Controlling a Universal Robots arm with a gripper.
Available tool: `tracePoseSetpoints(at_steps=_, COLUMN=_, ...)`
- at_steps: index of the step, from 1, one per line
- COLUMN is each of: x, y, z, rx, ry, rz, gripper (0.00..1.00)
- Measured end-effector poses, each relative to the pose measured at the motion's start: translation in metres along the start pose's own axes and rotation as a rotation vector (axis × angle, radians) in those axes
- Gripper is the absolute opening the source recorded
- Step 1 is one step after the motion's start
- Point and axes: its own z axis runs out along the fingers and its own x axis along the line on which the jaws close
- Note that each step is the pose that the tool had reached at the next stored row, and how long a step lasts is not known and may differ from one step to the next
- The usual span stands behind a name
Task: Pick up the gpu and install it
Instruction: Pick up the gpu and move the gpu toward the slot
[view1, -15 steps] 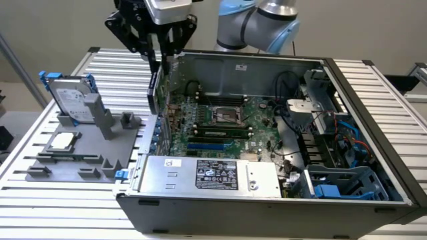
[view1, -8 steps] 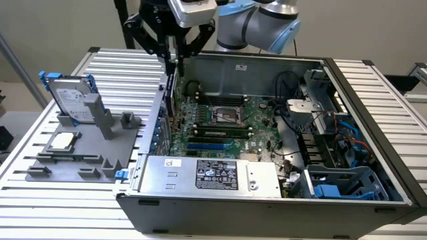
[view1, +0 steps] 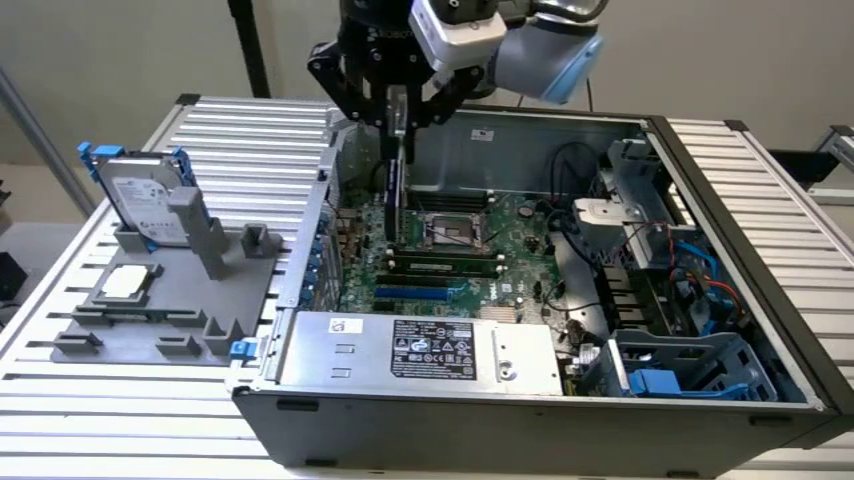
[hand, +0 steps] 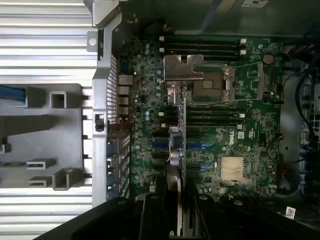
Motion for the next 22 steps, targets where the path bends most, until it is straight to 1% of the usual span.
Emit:
tracePoseSetpoints(at_steps=4, x=-0.018, y=0.0002, z=0.0046, rx=0.0040, ry=0.0019, rz=0.000, gripper=0.00)
tracePoseSetpoints(at_steps=10, x=-0.045, y=0.0011, z=0.0136, rx=0.0060, ry=0.0108, rz=0.000, gripper=0.00)
tracePoseSetpoints(at_steps=13, x=-0.057, y=0.0022, z=0.0190, rx=0.0063, ry=0.0140, rz=0.000, gripper=0.00)
tracePoseSetpoints(at_steps=15, x=-0.059, y=0.0027, z=0.0221, rx=0.0059, ry=0.0152, rz=0.000, gripper=0.00)
tracePoseSetpoints(at_steps=16, x=-0.059, y=0.0027, z=0.0221, rx=0.0061, ry=0.0163, rz=0.000, gripper=0.00)
tracePoseSetpoints(at_steps=22, x=-0.059, y=0.0028, z=0.0220, rx=0.0061, ry=0.0165, rz=0.000, gripper=0.00)
